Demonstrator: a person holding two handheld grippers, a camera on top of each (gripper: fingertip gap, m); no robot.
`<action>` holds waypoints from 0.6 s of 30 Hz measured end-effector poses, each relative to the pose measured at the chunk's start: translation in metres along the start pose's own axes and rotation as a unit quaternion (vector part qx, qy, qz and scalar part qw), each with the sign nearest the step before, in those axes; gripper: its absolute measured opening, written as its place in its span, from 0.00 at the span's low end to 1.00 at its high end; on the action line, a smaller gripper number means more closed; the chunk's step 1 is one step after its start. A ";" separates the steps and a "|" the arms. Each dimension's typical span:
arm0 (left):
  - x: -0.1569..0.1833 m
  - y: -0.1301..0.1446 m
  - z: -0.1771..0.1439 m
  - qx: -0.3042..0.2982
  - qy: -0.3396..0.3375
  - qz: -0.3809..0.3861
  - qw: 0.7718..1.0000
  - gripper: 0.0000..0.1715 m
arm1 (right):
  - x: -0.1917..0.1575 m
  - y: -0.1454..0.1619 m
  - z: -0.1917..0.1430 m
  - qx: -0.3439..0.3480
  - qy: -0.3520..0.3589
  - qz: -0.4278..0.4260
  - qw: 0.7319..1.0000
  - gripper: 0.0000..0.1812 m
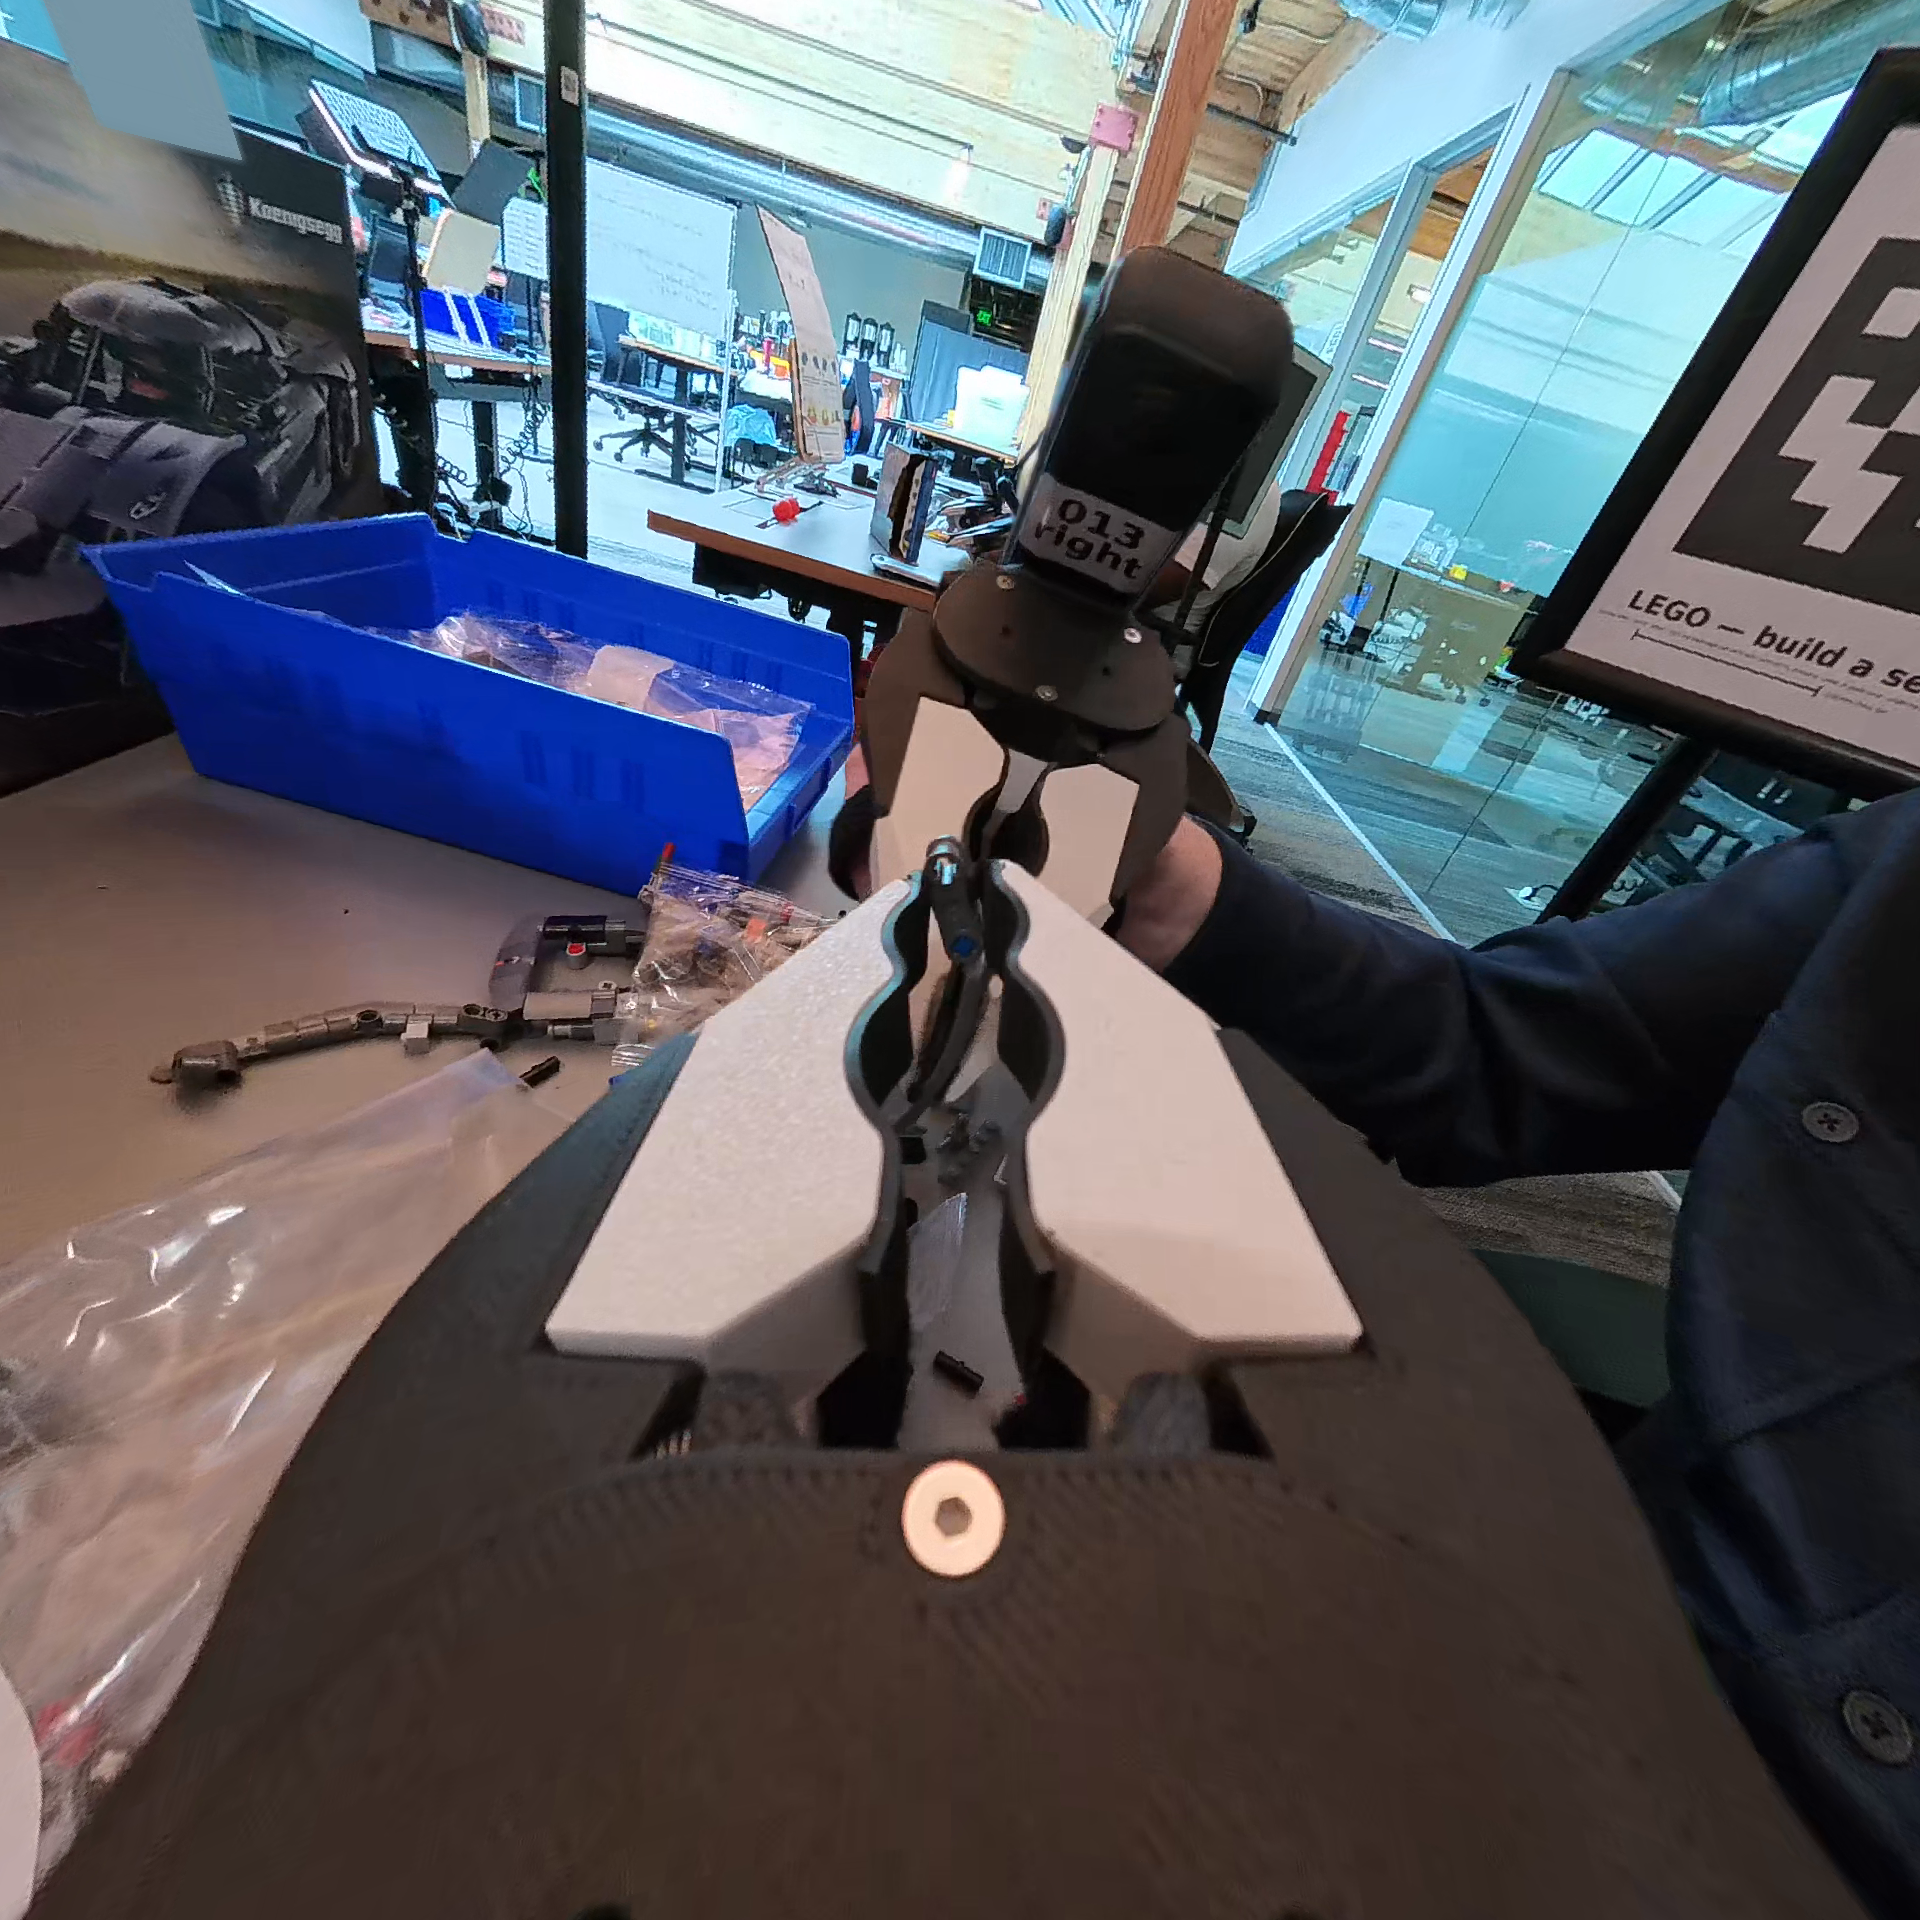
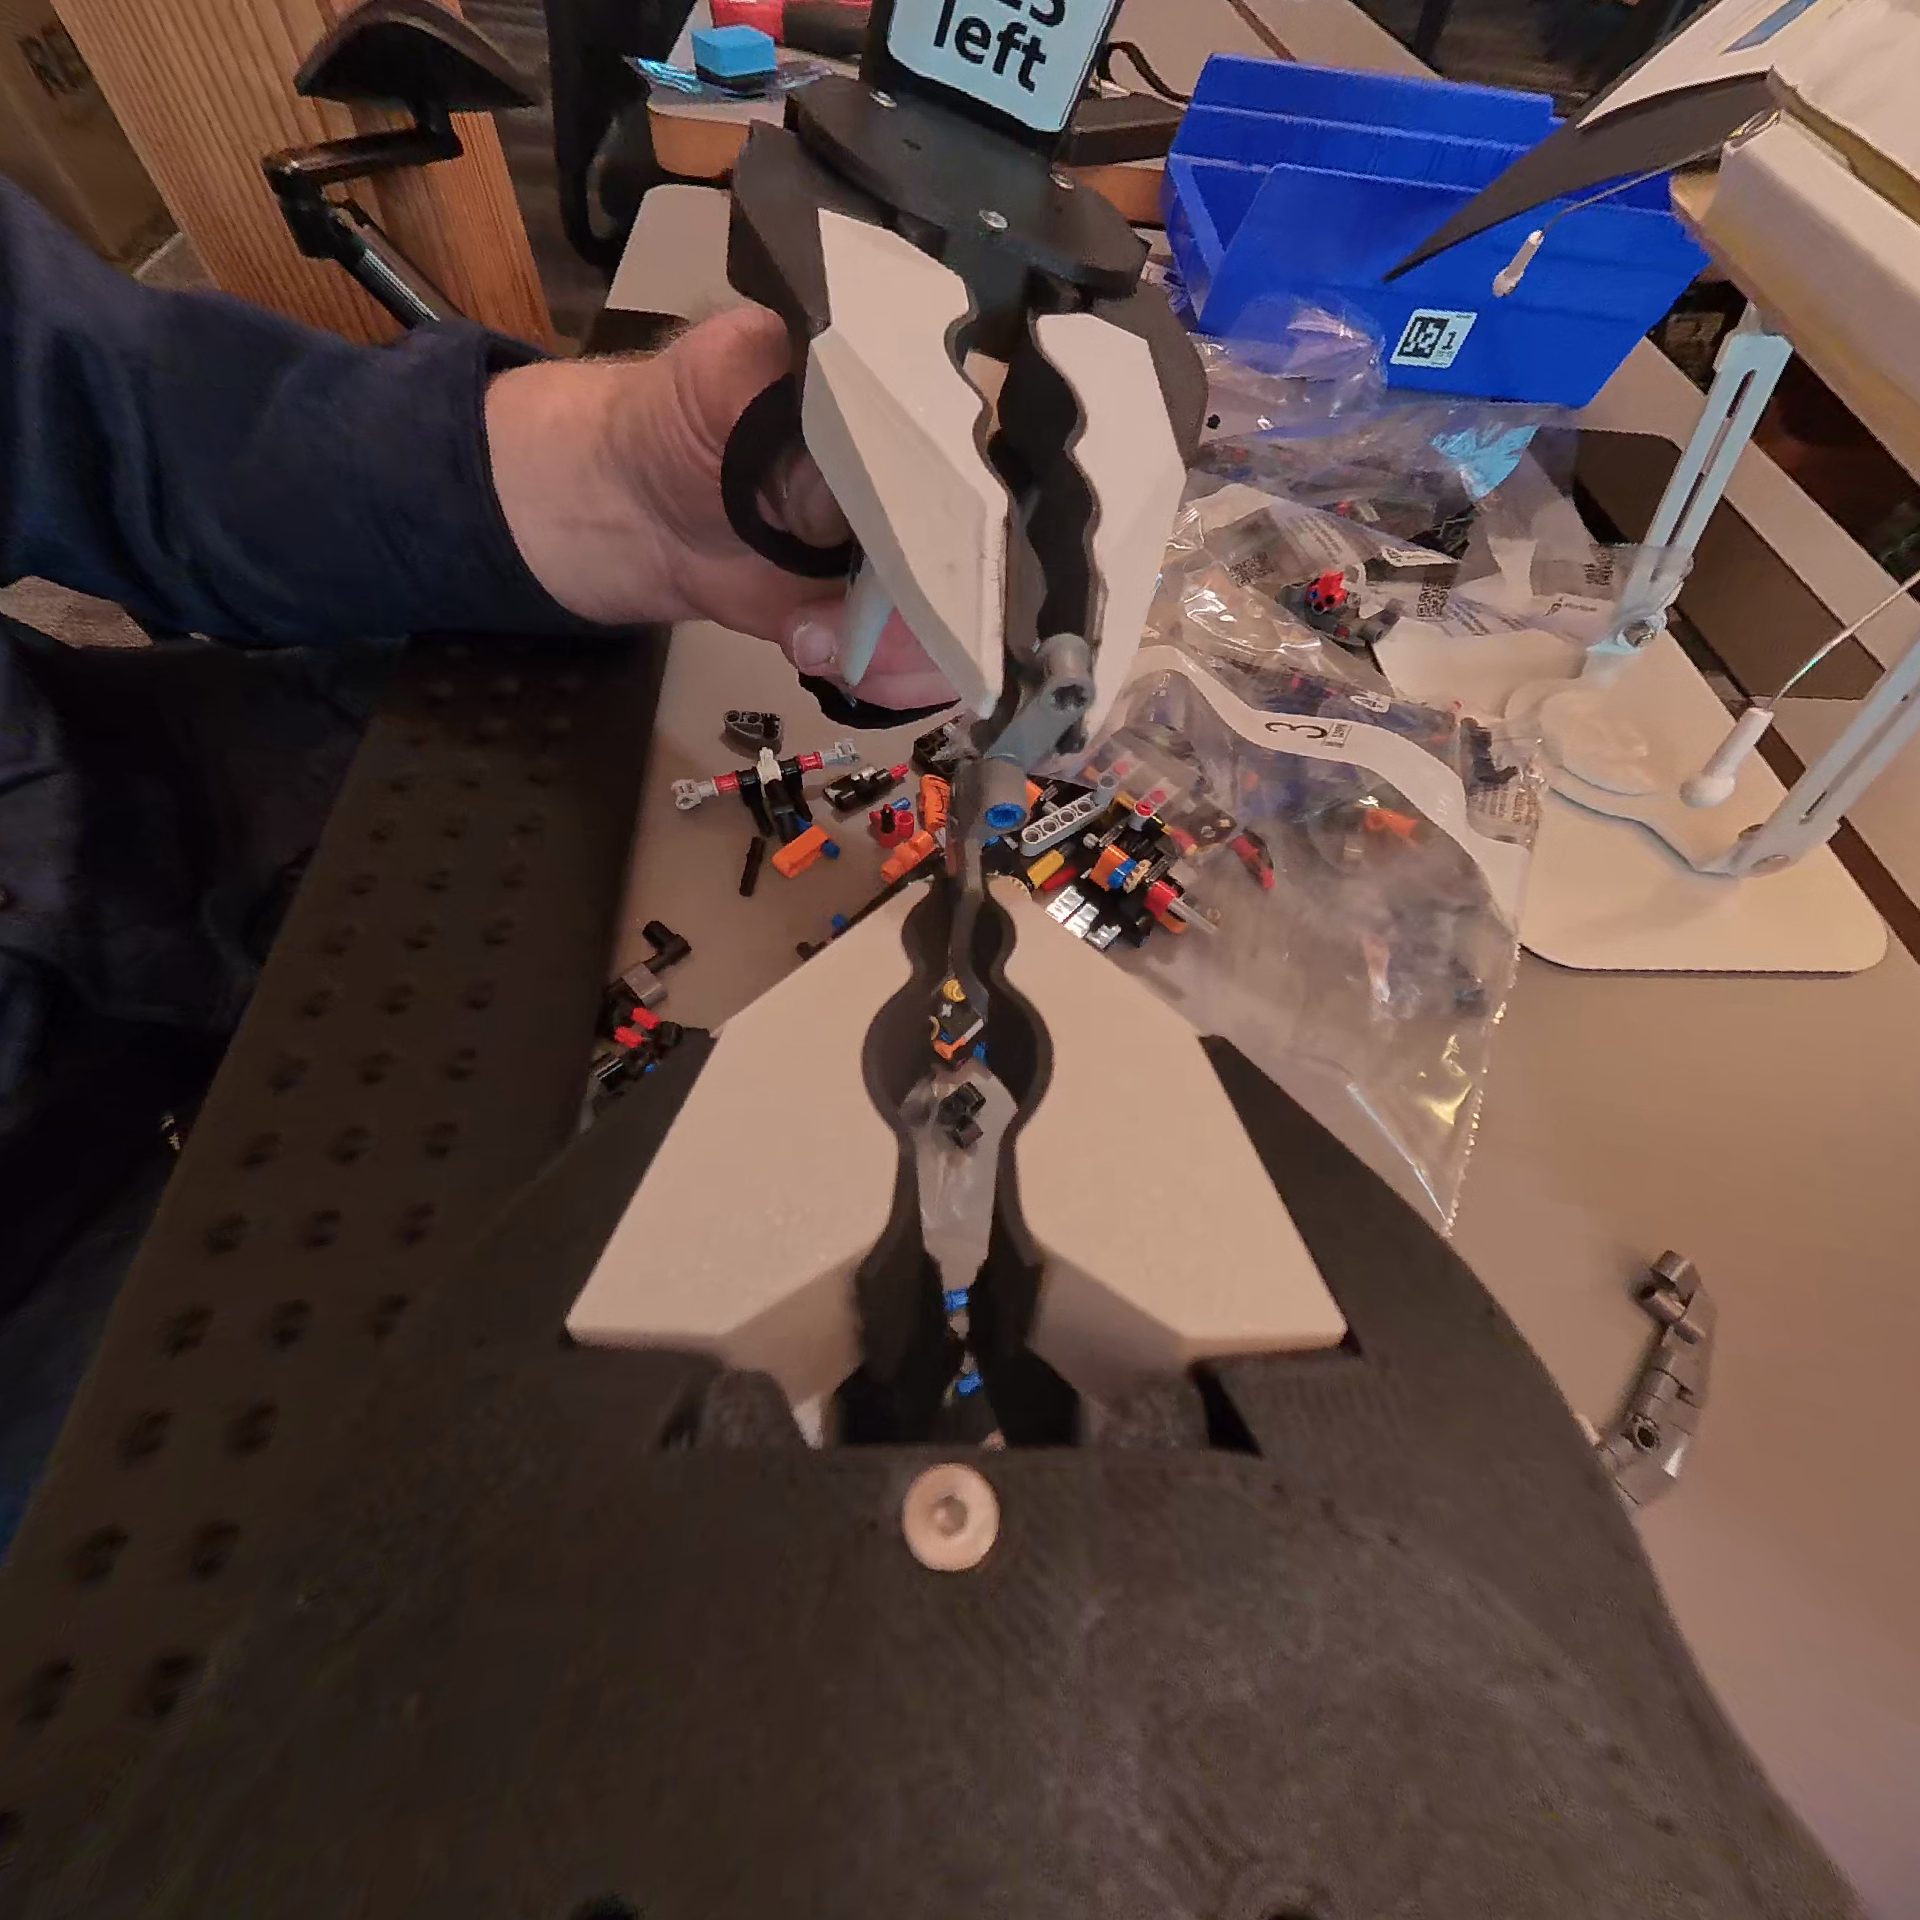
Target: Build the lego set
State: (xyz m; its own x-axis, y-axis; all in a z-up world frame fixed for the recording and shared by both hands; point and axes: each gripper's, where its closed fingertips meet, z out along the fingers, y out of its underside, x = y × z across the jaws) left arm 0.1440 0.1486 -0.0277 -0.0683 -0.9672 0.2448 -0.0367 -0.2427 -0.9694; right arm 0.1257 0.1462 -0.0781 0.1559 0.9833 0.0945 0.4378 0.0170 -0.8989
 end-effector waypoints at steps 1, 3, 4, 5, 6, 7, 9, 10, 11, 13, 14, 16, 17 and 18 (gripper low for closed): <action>0.000 0.000 0.000 0.000 0.001 0.000 1.000 0.04 | 0.000 0.000 0.000 -0.001 0.000 -0.002 1.000 0.00; 0.000 0.000 0.000 0.000 -0.002 0.000 1.000 0.04 | -0.002 0.000 0.000 0.000 -0.008 0.003 1.000 0.00; -0.001 0.000 0.000 0.001 -0.004 0.003 1.000 0.04 | -0.004 -0.001 0.000 0.002 -0.015 0.008 1.000 0.00; -0.001 0.000 0.001 0.001 -0.006 0.008 1.000 0.04 | -0.005 -0.002 -0.001 0.006 -0.021 0.011 1.000 0.00; -0.002 0.000 0.001 -0.003 -0.013 0.015 1.000 0.04 | -0.006 -0.003 -0.001 0.009 -0.026 0.015 1.000 0.00; -0.003 0.002 0.001 -0.010 -0.023 0.027 0.999 0.04 | -0.006 -0.003 -0.001 0.009 -0.030 0.021 0.999 0.00; -0.005 0.002 0.001 -0.018 -0.044 0.059 0.997 0.04 | -0.007 -0.002 -0.001 0.011 -0.043 0.041 0.998 0.00; -0.006 0.004 0.002 -0.028 -0.060 0.085 0.994 0.04 | -0.008 -0.002 -0.001 0.014 -0.051 0.052 0.997 0.00; -0.007 0.005 0.002 -0.041 -0.078 0.121 0.989 0.04 | -0.008 -0.002 -0.001 0.014 -0.059 0.063 0.996 0.00; -0.006 0.006 0.004 -0.060 -0.109 0.194 0.973 0.04 | -0.010 0.000 -0.001 0.015 -0.080 0.090 0.993 0.00; -0.005 0.007 0.005 -0.066 -0.117 0.213 0.968 0.05 | -0.011 0.000 -0.001 0.017 -0.088 0.100 0.991 0.00; -0.005 0.009 0.006 -0.074 -0.115 0.208 0.969 0.05 | -0.012 0.001 -0.001 0.017 -0.092 0.100 0.991 0.00; -0.006 0.009 0.005 -0.072 -0.111 0.201 0.971 0.06 | -0.013 0.001 0.000 0.016 -0.094 0.101 0.990 0.00; -0.005 0.008 0.004 -0.066 -0.107 0.198 0.972 0.05 | -0.014 0.000 0.000 0.020 -0.098 0.105 0.989 0.00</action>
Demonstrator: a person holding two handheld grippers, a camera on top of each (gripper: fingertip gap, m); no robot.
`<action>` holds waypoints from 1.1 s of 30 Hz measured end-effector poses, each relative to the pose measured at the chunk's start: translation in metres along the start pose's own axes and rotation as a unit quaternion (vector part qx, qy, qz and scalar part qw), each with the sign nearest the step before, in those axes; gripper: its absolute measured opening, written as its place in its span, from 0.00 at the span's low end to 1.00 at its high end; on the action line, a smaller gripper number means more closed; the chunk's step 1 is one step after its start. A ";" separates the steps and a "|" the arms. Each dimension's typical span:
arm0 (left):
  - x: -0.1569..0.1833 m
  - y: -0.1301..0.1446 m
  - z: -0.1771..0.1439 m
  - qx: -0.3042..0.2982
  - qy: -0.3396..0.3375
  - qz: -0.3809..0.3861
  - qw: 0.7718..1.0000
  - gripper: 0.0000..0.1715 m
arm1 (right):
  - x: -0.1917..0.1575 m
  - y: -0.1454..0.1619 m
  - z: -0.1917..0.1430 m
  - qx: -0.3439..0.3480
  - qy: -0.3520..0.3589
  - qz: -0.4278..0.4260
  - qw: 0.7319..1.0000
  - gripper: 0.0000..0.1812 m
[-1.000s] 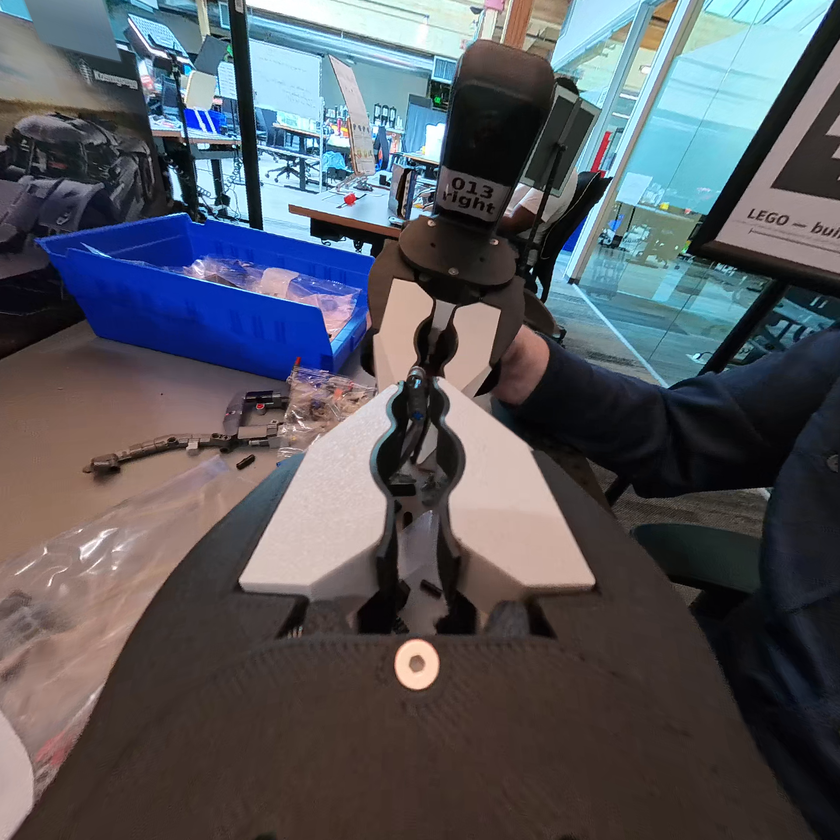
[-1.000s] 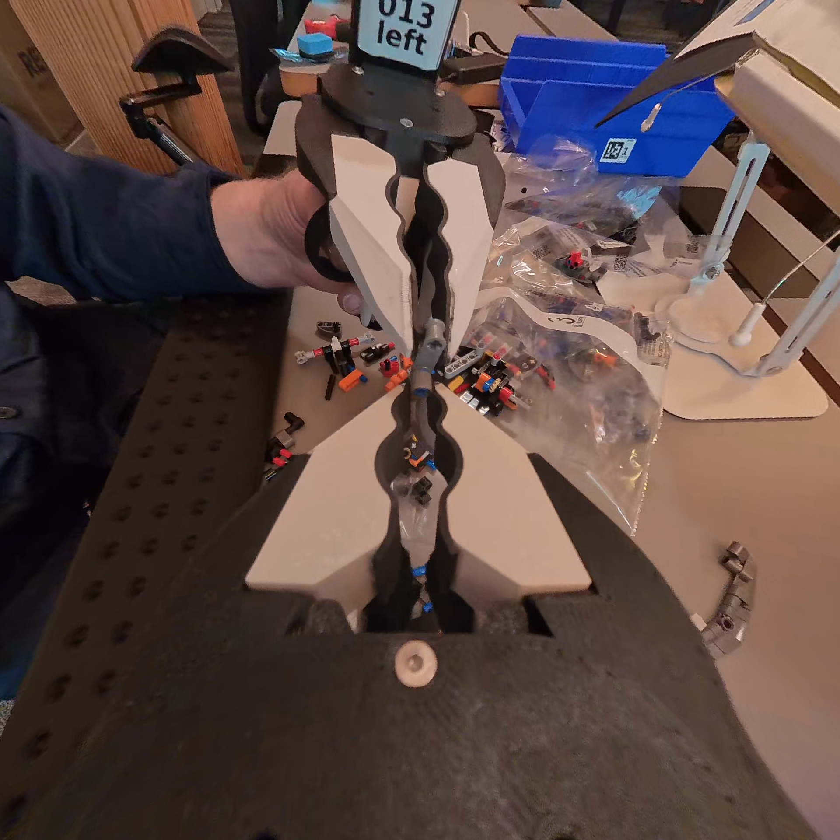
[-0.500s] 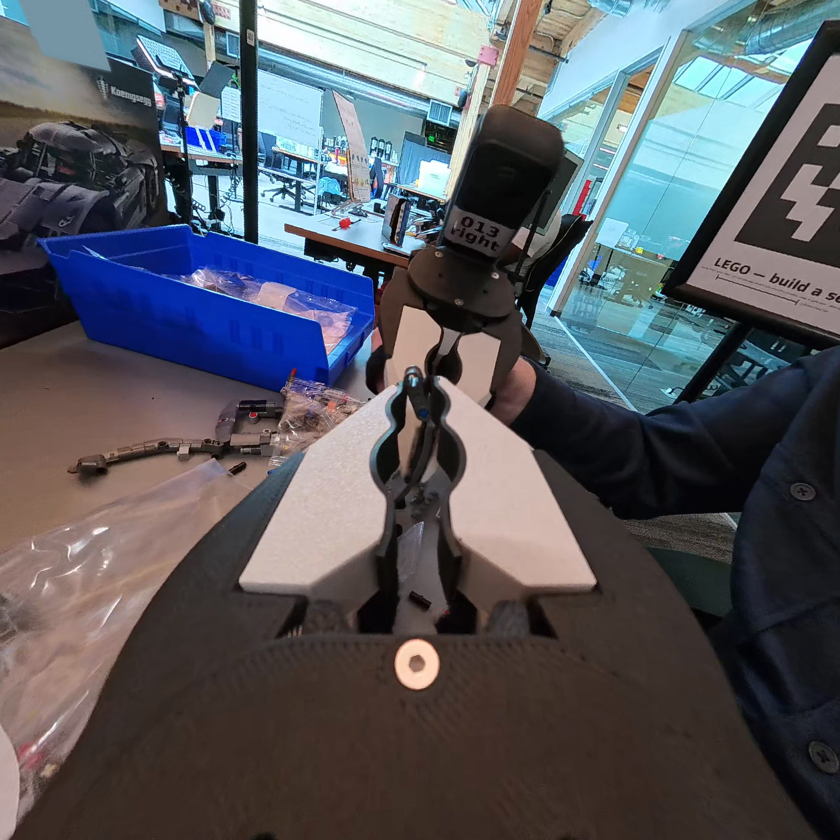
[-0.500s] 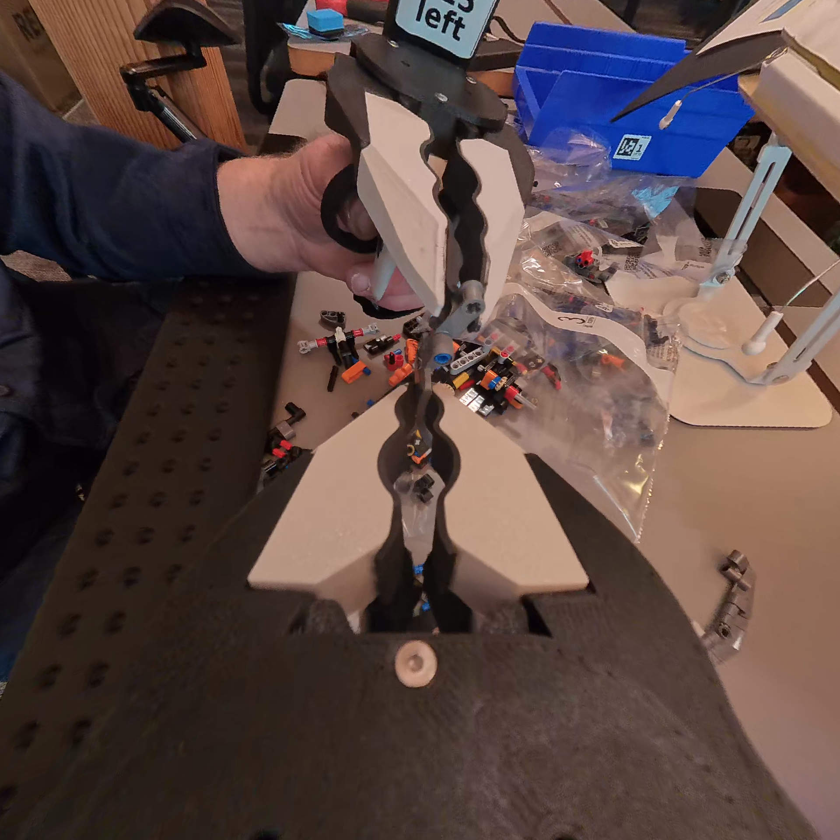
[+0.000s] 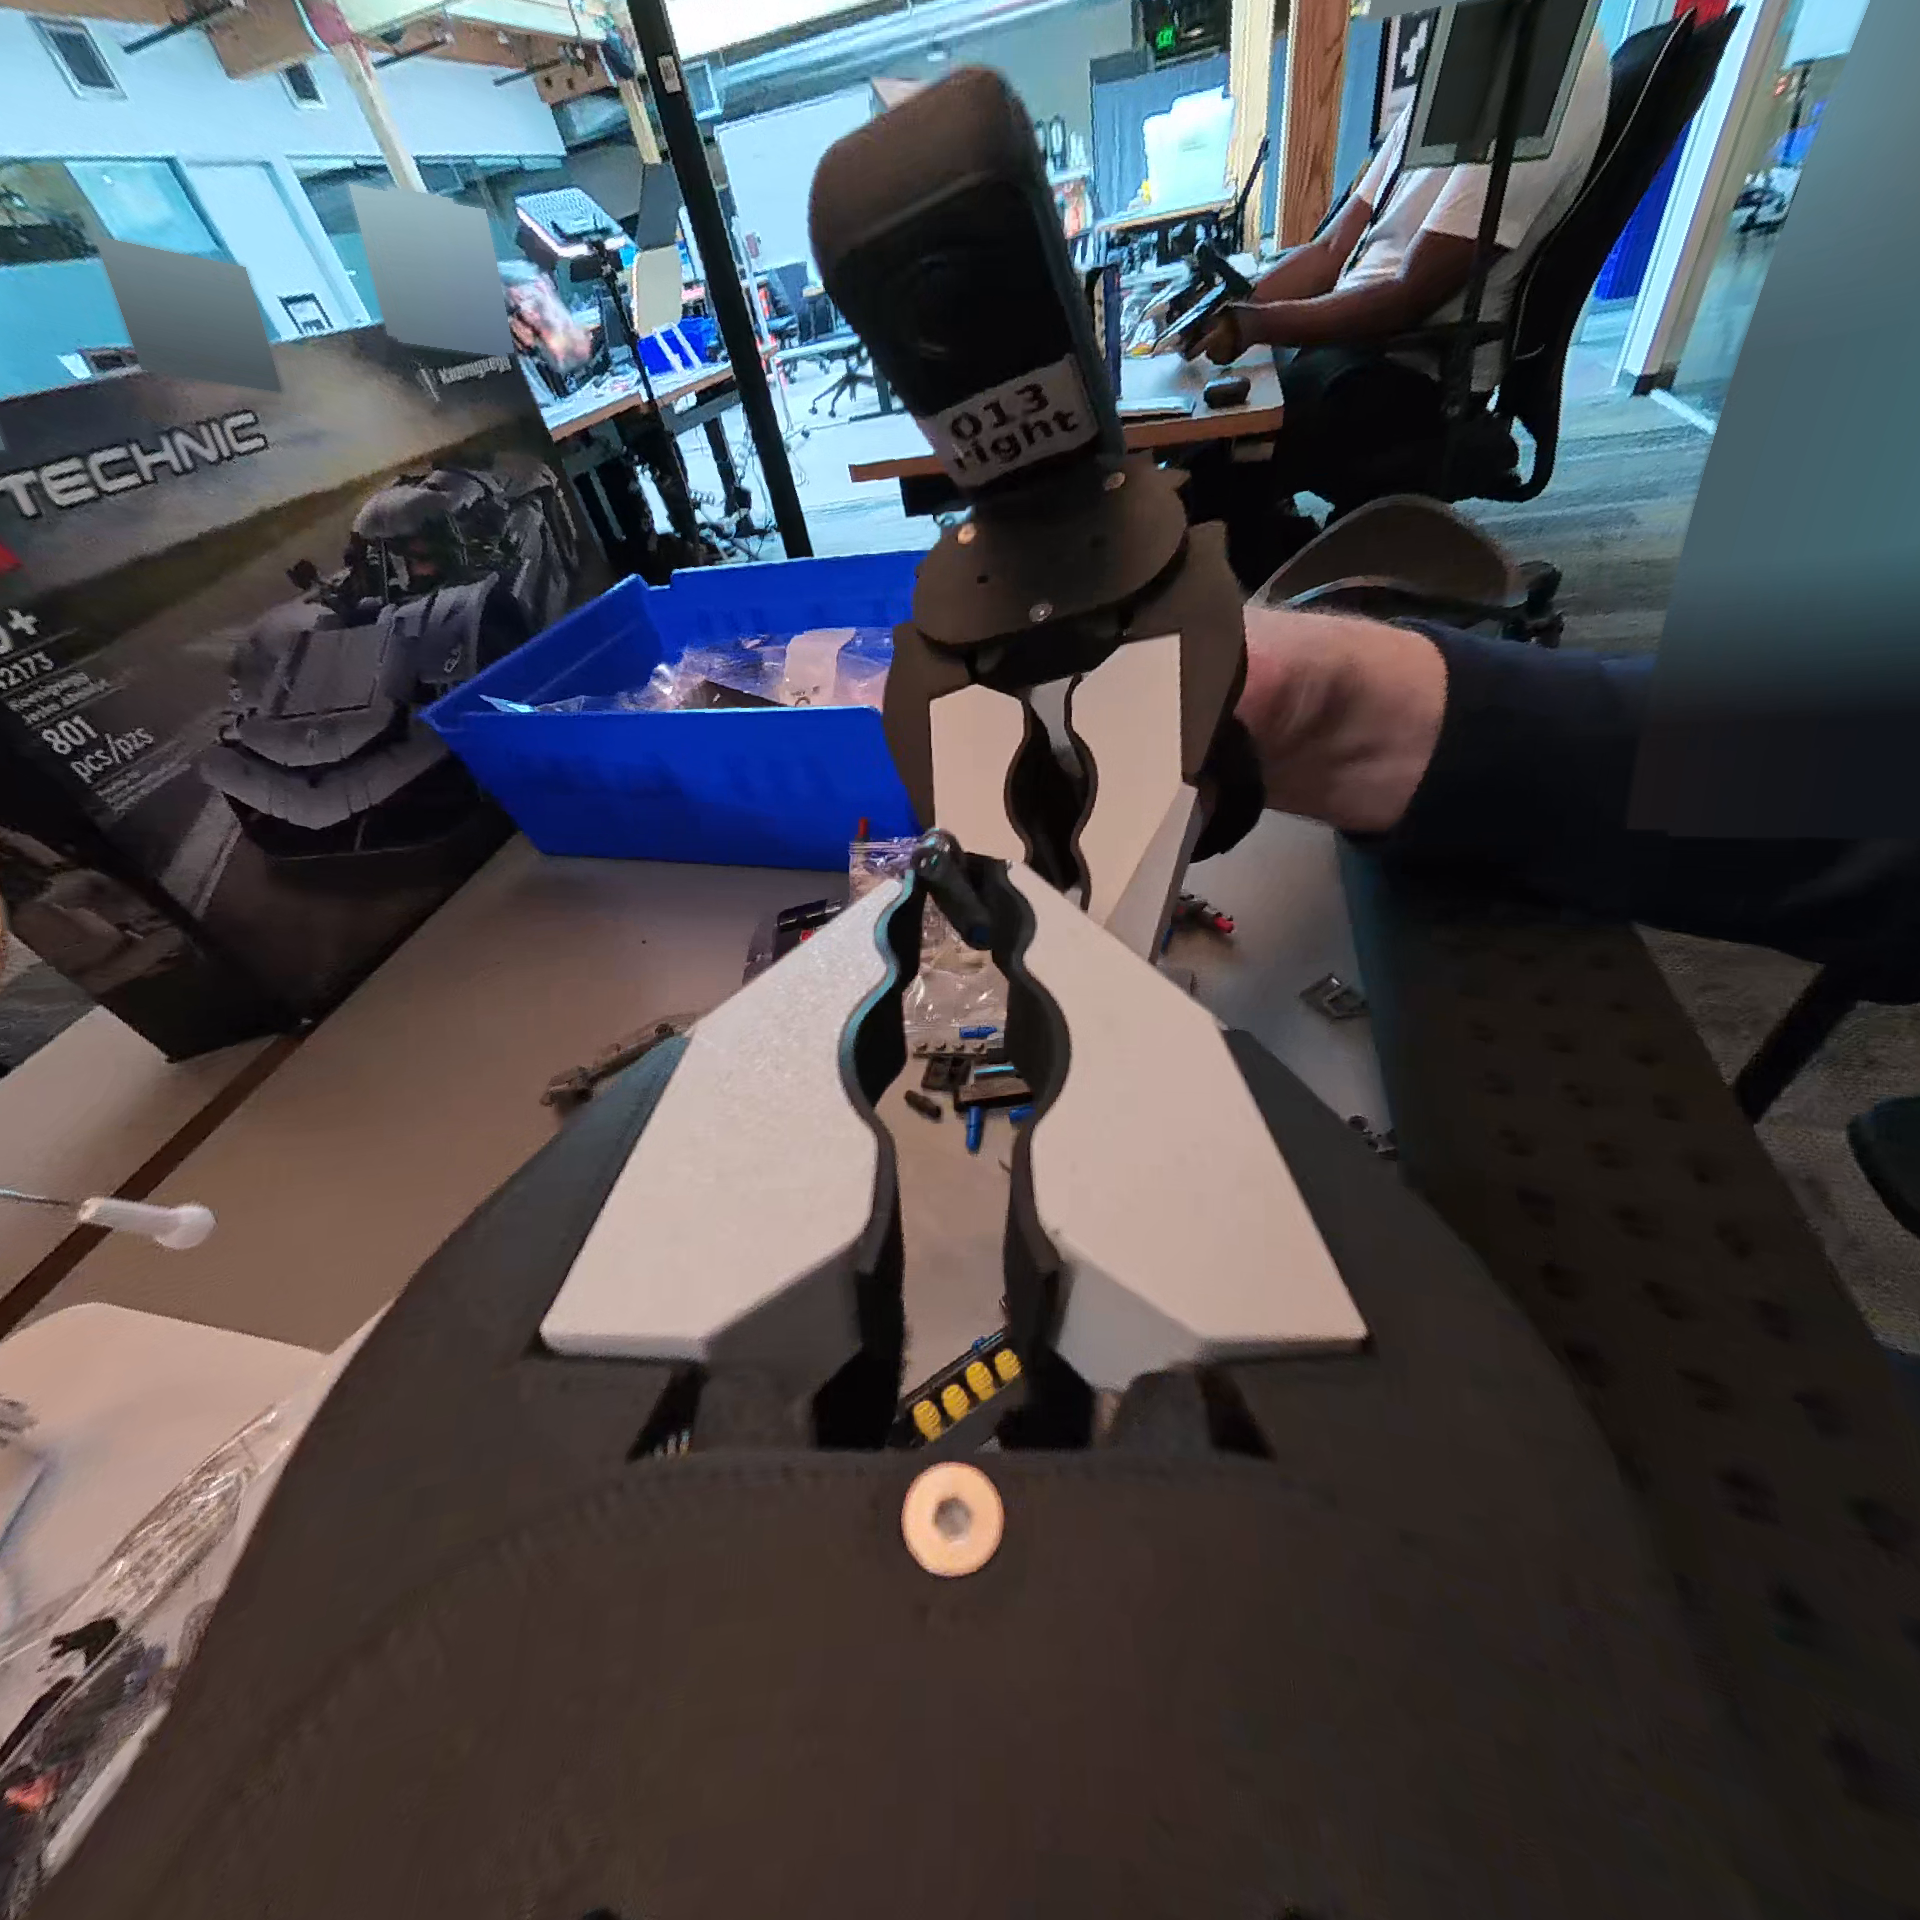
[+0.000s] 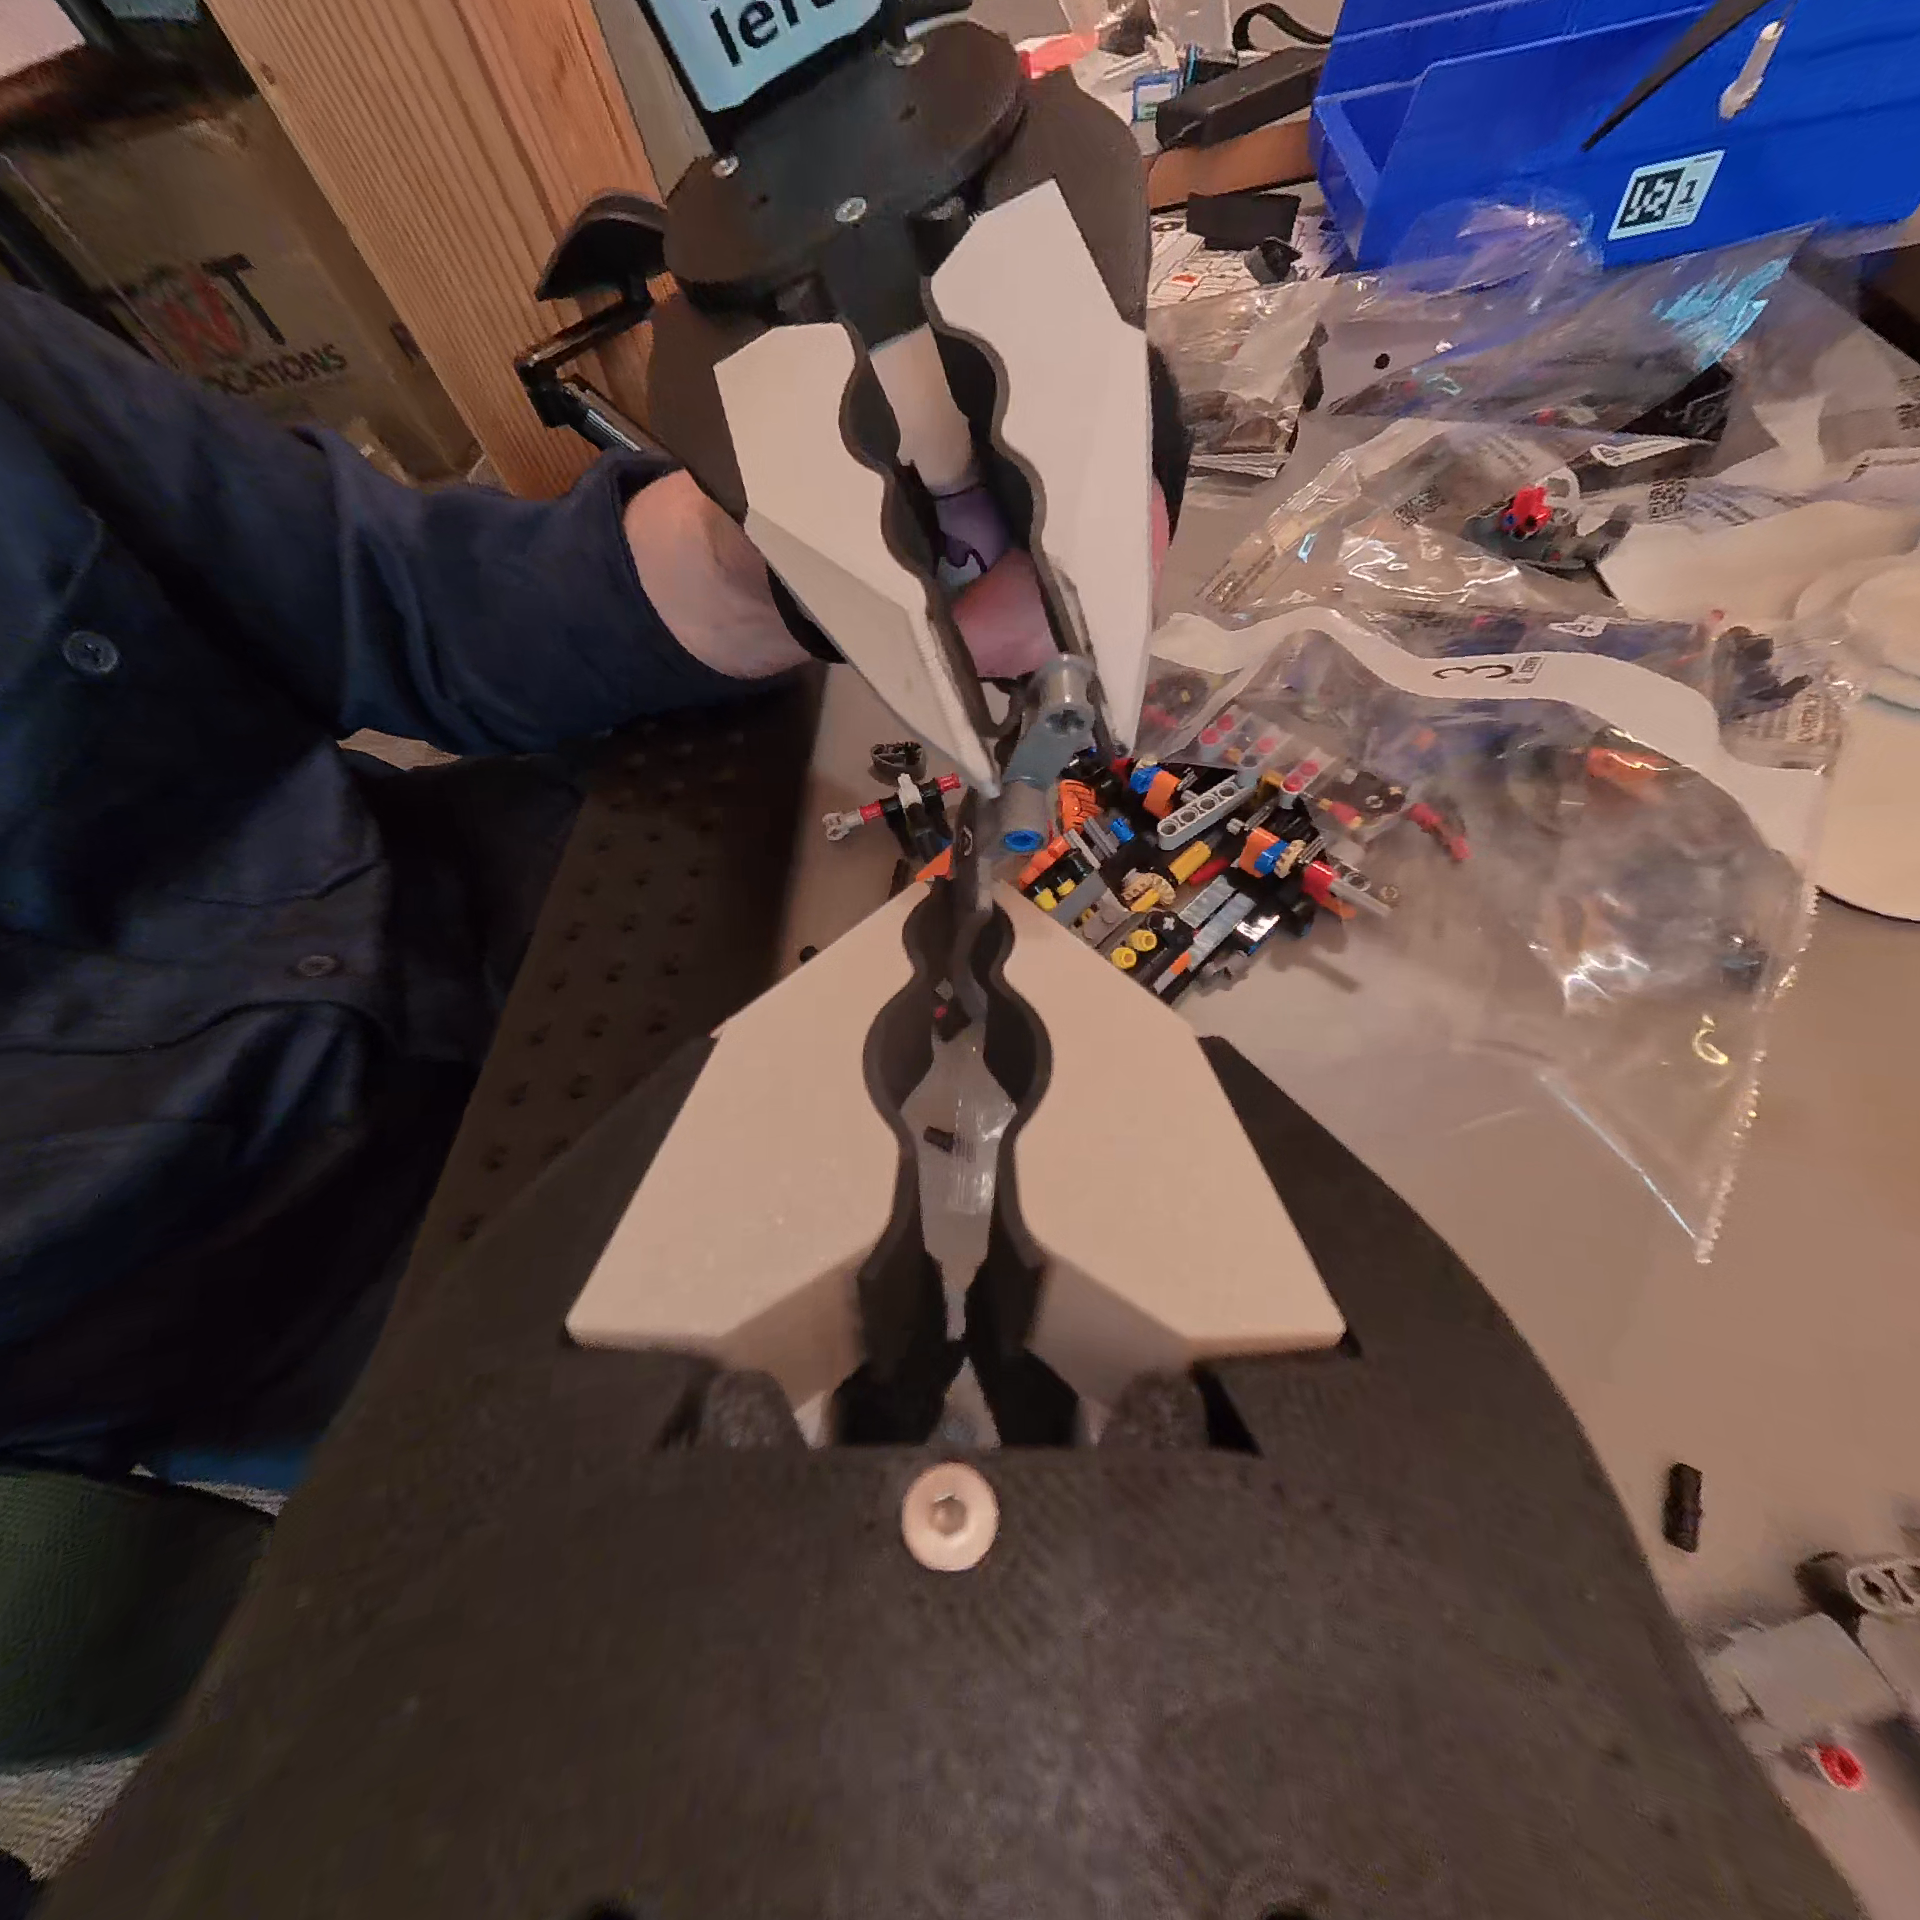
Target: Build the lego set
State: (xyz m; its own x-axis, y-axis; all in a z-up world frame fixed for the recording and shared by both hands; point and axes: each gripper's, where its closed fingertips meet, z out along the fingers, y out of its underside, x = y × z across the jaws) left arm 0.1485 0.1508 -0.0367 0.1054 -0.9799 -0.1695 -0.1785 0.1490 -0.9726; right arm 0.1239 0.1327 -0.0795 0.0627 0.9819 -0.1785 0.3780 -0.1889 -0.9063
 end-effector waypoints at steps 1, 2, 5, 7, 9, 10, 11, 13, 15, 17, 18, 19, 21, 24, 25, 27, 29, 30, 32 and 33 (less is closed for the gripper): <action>0.001 -0.002 -0.001 0.007 0.003 -0.002 1.000 0.05 | -0.001 -0.002 0.000 0.008 -0.006 0.005 1.000 0.00; 0.001 -0.003 -0.002 0.009 0.007 -0.003 1.000 0.04 | -0.002 -0.004 0.000 0.016 -0.010 0.009 1.000 0.00; 0.003 -0.001 0.000 0.000 0.010 0.000 1.000 0.04 | 0.002 -0.011 -0.004 0.038 -0.002 0.016 0.999 0.05; 0.006 -0.001 0.001 0.002 0.019 -0.006 1.000 0.04 | 0.005 -0.011 -0.007 0.041 0.002 0.020 0.999 0.04; 0.005 -0.001 0.000 0.003 0.019 -0.005 1.000 0.04 | 0.004 -0.011 -0.007 0.041 0.007 0.009 0.999 0.00; 0.005 -0.002 0.000 0.004 0.020 -0.005 1.000 0.04 | 0.005 -0.012 -0.007 0.040 0.013 0.003 0.999 0.00; 0.006 -0.002 -0.001 0.007 0.023 -0.007 1.000 0.04 | 0.004 -0.012 -0.007 0.040 0.012 0.001 0.999 0.00; 0.006 -0.001 0.000 0.005 0.025 -0.011 1.000 0.05 | 0.004 -0.012 -0.008 0.038 0.015 -0.002 0.999 0.00; 0.006 0.001 0.000 -0.003 0.024 -0.006 1.000 0.06 | 0.005 -0.012 -0.009 0.039 0.013 0.001 0.999 0.00; 0.006 0.002 0.001 -0.005 0.025 -0.005 1.000 0.06 | 0.005 -0.013 -0.009 0.044 0.011 0.004 0.999 0.00; 0.006 0.003 0.001 -0.007 0.026 -0.006 1.000 0.06 | 0.005 -0.013 -0.009 0.044 0.010 0.004 0.999 0.00; 0.006 0.003 0.001 -0.008 0.026 -0.005 1.000 0.06 | 0.005 -0.013 -0.009 0.044 0.010 0.005 0.999 0.00; 0.007 0.003 0.001 -0.008 0.030 -0.006 0.999 0.06 | 0.005 -0.013 -0.009 0.043 0.009 0.004 0.999 0.00; 0.007 0.001 -0.001 -0.006 0.031 -0.009 0.999 0.04 | 0.004 -0.016 -0.009 0.055 0.007 0.006 0.998 0.00; 0.008 0.002 -0.001 -0.009 0.035 -0.007 0.999 0.03 | 0.006 -0.017 -0.009 0.059 0.013 0.007 0.998 0.00; 0.009 0.003 -0.001 -0.012 0.032 -0.002 0.999 0.03 | 0.008 -0.023 -0.014 0.079 0.019 0.005 0.997 0.02; 0.010 0.003 -0.001 -0.017 0.036 -0.003 0.999 0.03 | 0.007 -0.022 -0.015 0.075 0.019 -0.002 0.997 0.02; 0.010 0.004 0.000 -0.020 0.036 -0.003 0.999 0.03 | 0.007 -0.020 -0.014 0.068 0.023 -0.006 0.997 0.01; 0.009 0.004 -0.001 -0.020 0.033 -0.002 0.999 0.03 | 0.008 -0.019 -0.014 0.060 0.033 -0.014 0.998 0.01; 0.010 0.003 -0.001 -0.019 0.034 -0.001 0.999 0.02 | 0.008 -0.020 -0.014 0.059 0.036 -0.019 0.997 0.01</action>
